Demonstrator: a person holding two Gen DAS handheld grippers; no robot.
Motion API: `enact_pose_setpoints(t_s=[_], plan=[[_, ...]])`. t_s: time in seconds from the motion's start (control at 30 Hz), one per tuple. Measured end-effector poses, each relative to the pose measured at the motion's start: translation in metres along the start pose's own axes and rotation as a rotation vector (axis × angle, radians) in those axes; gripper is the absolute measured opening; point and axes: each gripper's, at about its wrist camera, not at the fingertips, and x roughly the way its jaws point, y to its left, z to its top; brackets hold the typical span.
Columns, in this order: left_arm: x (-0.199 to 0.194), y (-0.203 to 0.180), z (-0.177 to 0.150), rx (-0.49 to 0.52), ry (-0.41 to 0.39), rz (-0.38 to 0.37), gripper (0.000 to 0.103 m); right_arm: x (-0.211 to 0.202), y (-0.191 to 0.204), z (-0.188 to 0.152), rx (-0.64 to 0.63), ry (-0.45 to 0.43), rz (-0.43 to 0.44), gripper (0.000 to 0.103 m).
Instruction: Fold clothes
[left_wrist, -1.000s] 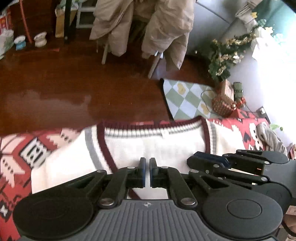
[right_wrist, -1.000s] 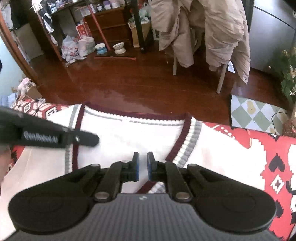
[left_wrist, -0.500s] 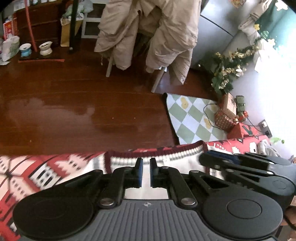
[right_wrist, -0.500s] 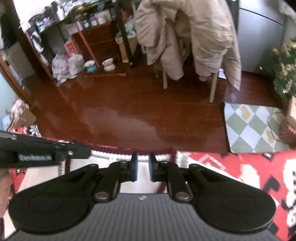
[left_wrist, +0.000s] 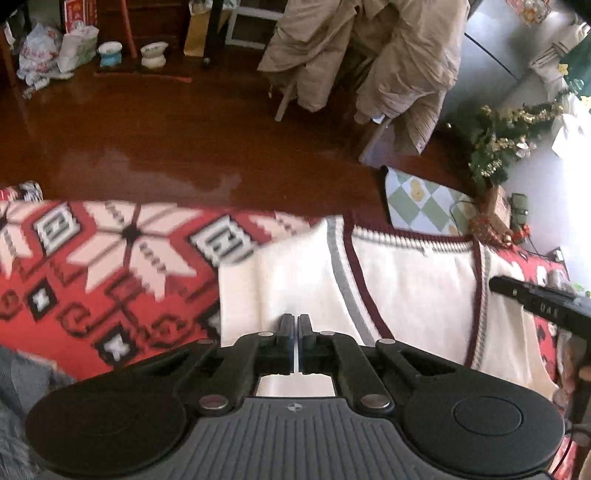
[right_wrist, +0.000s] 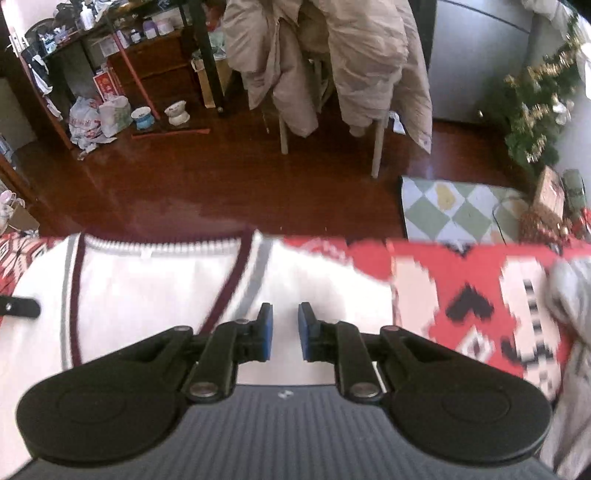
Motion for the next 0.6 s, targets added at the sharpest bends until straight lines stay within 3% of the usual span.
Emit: enact_pose_setpoints(t_s=[0.3,0.43,0.6], plan=[[-0.004,0.005,0.013,-0.040,-0.036,0.003,0.004,0.025,-0.002,0.048,0.056,-0.060,-0.005,0.016],[-0.006,0.007,0.016,-0.059,-0.049,0.006,0.005,-0.003,-0.009,0.038,0.076,-0.060,-0.017,0.016],[-0.013,0.014,-0.013,-0.110,0.005,0.041,0.005,-0.026,-0.014,-0.004,0.106,0.020,-0.059,0.016]])
